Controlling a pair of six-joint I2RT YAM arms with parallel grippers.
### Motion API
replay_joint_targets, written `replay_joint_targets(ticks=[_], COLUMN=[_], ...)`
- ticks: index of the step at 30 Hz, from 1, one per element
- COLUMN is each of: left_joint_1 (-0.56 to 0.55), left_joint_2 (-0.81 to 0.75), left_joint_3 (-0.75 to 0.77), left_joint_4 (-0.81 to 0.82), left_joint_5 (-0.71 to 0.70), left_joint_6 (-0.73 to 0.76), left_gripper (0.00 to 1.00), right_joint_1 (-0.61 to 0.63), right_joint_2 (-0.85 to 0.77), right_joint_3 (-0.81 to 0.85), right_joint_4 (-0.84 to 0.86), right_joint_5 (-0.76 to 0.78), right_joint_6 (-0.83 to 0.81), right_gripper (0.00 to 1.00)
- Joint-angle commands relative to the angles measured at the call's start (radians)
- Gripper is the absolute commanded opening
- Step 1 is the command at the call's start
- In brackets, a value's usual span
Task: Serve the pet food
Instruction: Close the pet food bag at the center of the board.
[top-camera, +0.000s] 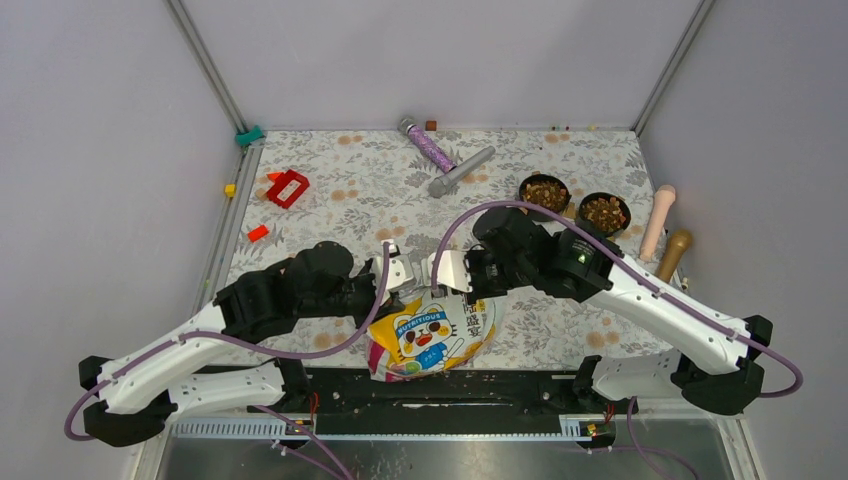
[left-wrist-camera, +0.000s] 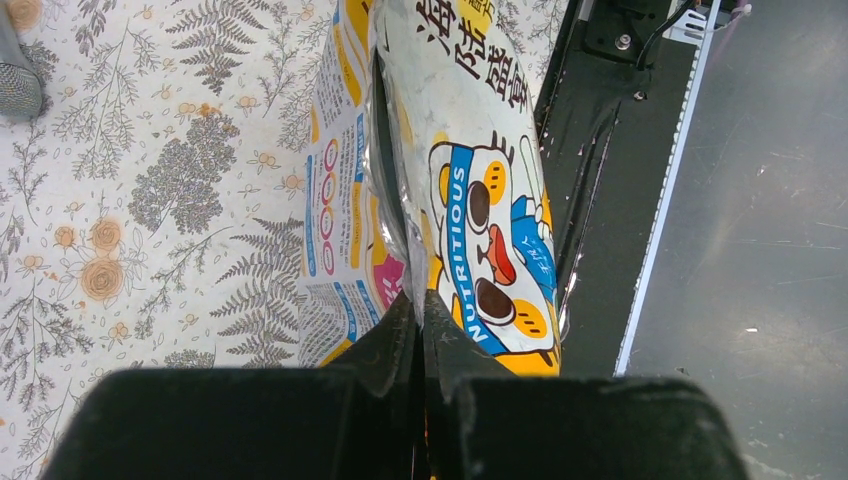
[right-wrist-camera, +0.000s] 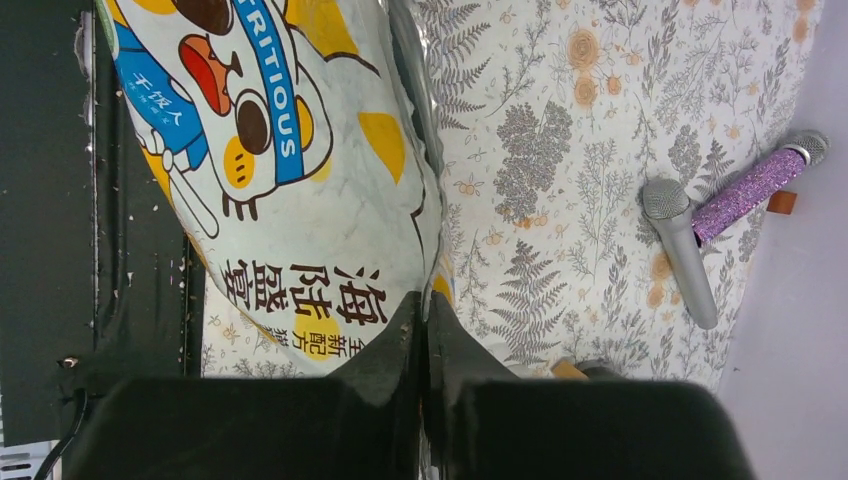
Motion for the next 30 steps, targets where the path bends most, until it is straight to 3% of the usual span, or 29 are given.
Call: replay_joint_targets(ticks=[1, 6, 8, 11, 13, 15, 16, 23, 25, 27, 28, 30], left_joint_1=[-0.006, -0.006, -0.006, -0.005, -0.006, -0.006, -0.006, -0.006, -0.006, -0.006, -0.006, -0.006], left_joint_2=[-0.046, -0.045, -0.043, -0.040, -0.039, -0.037, -0.036, -0.036, -0.037, -0.037, -0.037, -0.040], left_joint_3=[0.016, 0.018, 0.019, 0.021, 0.022, 0.021, 0.023, 0.025, 0.027, 0.030, 0.030, 0.030], left_joint_4=[0.046, 0.044, 0.043, 0.040, 0.036, 0.031, 0.029, 0.021, 0.020, 0.017, 0.014, 0.015], left_joint_5=[0.068, 0.067, 0.069, 0.067, 0.069, 0.068, 0.067, 0.065, 0.061, 0.063, 0.065, 0.067], left_joint_6=[-0.009, -0.009, -0.008, -0.007, -0.006, -0.002, 0.000, 0.003, 0.002, 0.003, 0.004, 0.004], left_gripper=[0.00, 0.00, 0.00, 0.00, 0.00, 0.00, 0.00, 0.00, 0.00, 0.00, 0.00, 0.00], right_joint_1=[-0.016, -0.025, -0.033, -0.047, -0.058, -0.081, -0.096, -0.157, -0.161, -0.162, -0.162, -0.162], right_joint_2=[0.017, -0.022, -0.042, -0.066, -0.070, -0.059, -0.050, -0.027, -0.039, -0.057, -0.069, -0.080], right_joint_3=[0.024, 0.005, -0.010, -0.032, -0.039, -0.036, -0.028, 0.003, -0.006, -0.023, -0.030, -0.041], right_joint_4=[-0.057, -0.029, -0.025, -0.027, -0.031, -0.029, -0.034, -0.086, -0.079, -0.080, -0.080, -0.086], right_joint_5=[0.045, 0.048, 0.061, 0.062, 0.062, 0.050, 0.040, -0.003, 0.003, 0.000, -0.003, -0.005], right_joint_6=[-0.028, -0.021, -0.026, -0.048, -0.061, -0.062, -0.061, -0.085, -0.087, -0.106, -0.115, -0.124], right_gripper=[0.00, 0.03, 0.23, 0.36, 0.36, 0.08, 0.00, 0.02, 0.22, 0.29, 0.29, 0.18])
